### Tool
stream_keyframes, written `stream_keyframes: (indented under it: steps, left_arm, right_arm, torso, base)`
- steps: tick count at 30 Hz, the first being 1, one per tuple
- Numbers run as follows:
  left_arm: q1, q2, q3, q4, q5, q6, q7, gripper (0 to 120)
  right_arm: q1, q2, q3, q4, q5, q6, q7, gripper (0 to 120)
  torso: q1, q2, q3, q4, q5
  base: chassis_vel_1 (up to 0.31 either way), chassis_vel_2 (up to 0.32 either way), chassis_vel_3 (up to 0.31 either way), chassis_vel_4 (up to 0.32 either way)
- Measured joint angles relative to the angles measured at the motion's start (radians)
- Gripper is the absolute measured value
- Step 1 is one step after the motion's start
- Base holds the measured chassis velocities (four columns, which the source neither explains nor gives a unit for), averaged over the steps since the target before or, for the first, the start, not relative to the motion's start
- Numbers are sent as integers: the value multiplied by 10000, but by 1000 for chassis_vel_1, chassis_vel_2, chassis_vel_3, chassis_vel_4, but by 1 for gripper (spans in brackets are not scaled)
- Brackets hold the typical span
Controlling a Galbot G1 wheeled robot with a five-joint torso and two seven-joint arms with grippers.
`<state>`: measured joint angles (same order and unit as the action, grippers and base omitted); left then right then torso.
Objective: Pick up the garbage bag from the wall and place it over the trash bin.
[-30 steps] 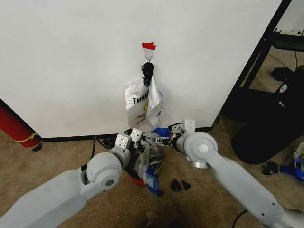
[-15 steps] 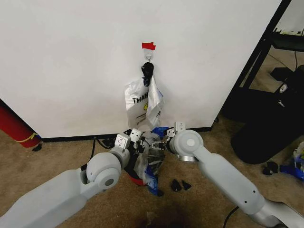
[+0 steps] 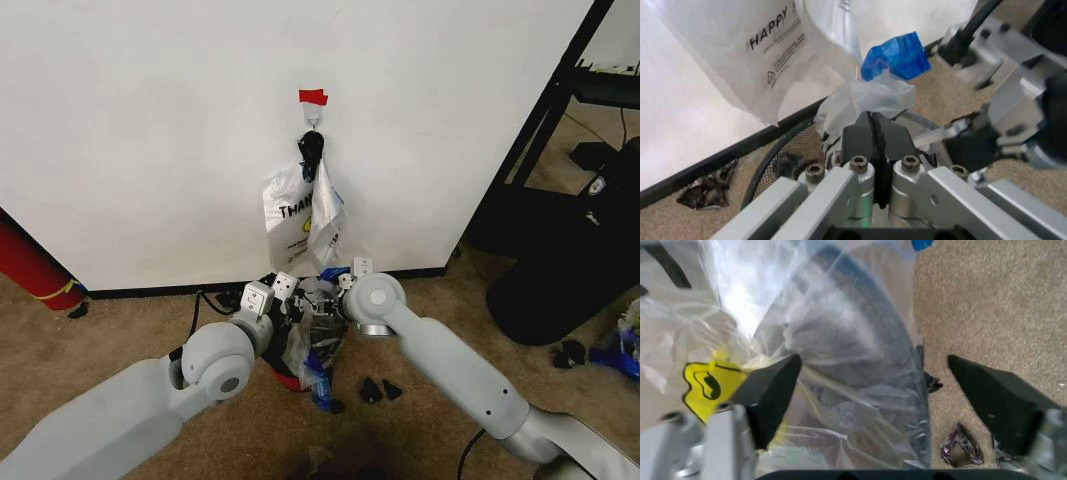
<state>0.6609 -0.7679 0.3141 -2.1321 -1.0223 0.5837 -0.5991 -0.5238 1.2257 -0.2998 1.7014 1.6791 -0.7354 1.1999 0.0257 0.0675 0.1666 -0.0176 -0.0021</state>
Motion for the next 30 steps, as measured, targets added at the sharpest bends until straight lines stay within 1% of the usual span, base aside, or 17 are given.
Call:
stream_keyframes:
  steps: [3,6,7,8,14,15,16,17,19,20,22,27,30]
  left_arm:
    - [28,-5,-77,42,4,-2,-3,0]
    - [101,4,-144,41,18,-7,-1,0]
    - [142,4,-173,42,24,-10,3,0]
    - [142,4,-173,42,24,-10,3,0]
    - [143,-59,-63,78,83,-20,35,0]
    - [143,-59,-63,78,83,-20,35,0]
    - [120,-76,-46,81,84,-21,33,0]
    - [108,-85,-33,85,84,-20,30,0]
    - [93,-84,-14,91,84,-20,25,0]
    - [86,-76,-1,99,84,-20,26,0]
    - [75,-60,7,117,84,-20,23,0]
    - [67,-43,13,182,88,-20,22,0]
    - [71,-10,-70,190,80,-20,19,0]
  right_arm:
    - [27,75,-127,-73,-111,0,111,67]
    - [-1,25,-140,-67,-179,0,199,53]
    - [-46,9,-148,-68,-265,-44,208,50]
    - [-46,9,-148,-68,-265,-44,208,50]
    - [-163,145,-240,-151,-477,-81,298,23]
    - [-163,145,-240,-151,-477,-81,298,23]
    - [-160,163,-240,-161,-488,-76,320,20]
    - [-154,164,-238,-161,-489,-70,337,15]
    - [-144,137,-228,-142,-488,-55,379,9]
    - [-139,119,-222,-120,-480,-46,389,4]
    - [-139,107,-204,-103,-476,-33,412,1]
    - [-256,151,-52,-51,-608,-7,401,1]
    - [-588,158,213,223,-1021,9,-70,1]
  torso:
    - [0,0,0,3,1]
    - [0,0,0,2,0]
    - [-1,0,0,-1,1]
    - [-1,0,0,-1,1]
    - [-1,2,0,2,0]
    - [-1,2,0,2,0]
    - [-1,1,0,2,2]
    - [0,1,0,1,2]
    - [0,1,0,2,1]
    - [-1,1,0,2,2]
    - [0,1,0,3,3]
    - [0,1,0,2,1]
    - [0,1,0,3,1]
  base:
    - [0,0,0,0]
    - [0,0,0,0]
    - [0,0,0,0]
    - [0,0,0,0]
    - [0,0,0,0]
    - [0,0,0,0]
    - [0,0,0,0]
    - [0,0,0,0]
    - [0,0,0,0]
    - [0,0,0,0]
    - [0,0,0,0]
    - [0,0,0,0]
    - [0,0,0,0]
